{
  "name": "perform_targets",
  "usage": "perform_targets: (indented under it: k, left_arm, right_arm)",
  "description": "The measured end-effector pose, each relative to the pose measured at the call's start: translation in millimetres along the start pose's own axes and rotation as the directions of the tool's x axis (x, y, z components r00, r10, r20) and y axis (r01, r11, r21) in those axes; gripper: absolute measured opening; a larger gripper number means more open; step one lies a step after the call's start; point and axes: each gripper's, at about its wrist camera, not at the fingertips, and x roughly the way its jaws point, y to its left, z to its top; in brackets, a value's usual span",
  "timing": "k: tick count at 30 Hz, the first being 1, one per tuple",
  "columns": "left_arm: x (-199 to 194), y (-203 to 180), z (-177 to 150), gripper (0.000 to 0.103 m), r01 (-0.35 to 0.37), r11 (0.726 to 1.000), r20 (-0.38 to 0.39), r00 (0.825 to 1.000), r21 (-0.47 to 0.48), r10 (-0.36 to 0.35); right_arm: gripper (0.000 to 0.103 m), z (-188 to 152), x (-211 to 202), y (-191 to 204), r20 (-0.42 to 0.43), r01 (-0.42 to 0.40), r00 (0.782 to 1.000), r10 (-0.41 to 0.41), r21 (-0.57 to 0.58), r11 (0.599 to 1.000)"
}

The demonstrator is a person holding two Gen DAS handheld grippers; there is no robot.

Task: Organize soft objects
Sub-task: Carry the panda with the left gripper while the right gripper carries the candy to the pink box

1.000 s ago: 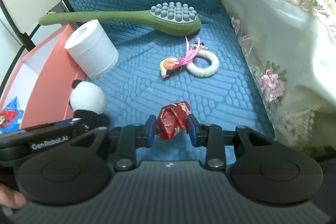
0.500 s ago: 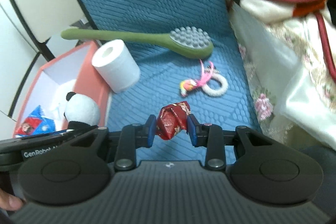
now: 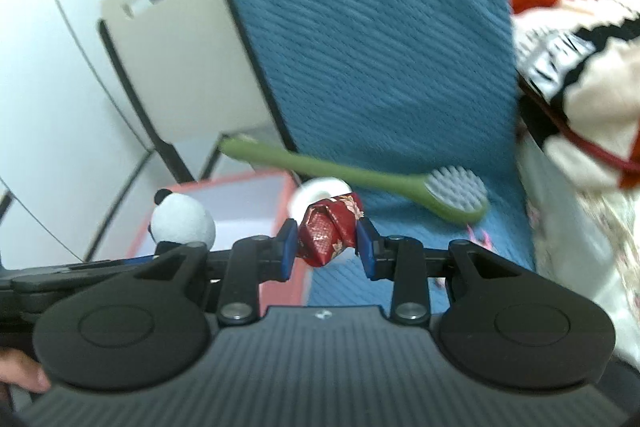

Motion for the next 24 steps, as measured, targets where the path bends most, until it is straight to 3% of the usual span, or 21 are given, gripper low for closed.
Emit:
perform_targets:
  k: [5,10,17,24]
  left_arm:
    - [-26.9,22.9,23.1,0.049,-0.017,1.000,0.058,0.998,0.004,0.017]
    - [-37.7,62.6,29.3,0.049,-0.041,0.999,0.059,0.997,-0.019,0.042]
    - [-28.9,120.0,17.5,0.049,-0.080,0.995,0.013,0.997,-0.067,0.082]
    - [-0.6,159.0,2.8,0.050,-0.115,0.990,-0.065,0.992,-0.079,0.110]
  right_arm:
    - [0.036,20.4,-2.6,35.0,0.044,-0.049,0.998,0.051,-0.034,0.998]
    - [0.036,19.7,13.8,65.7,0.010,-0.120,0.993,0.121,-0.034,0.992]
    - [0.036,-1.1,53.3,105.1,-0.084,-0.134,0.988,0.127,-0.083,0.988]
    - [0.036,-31.6,97.6,119.4,-0.187,-0.112,0.978,0.090,-0.107,0.988]
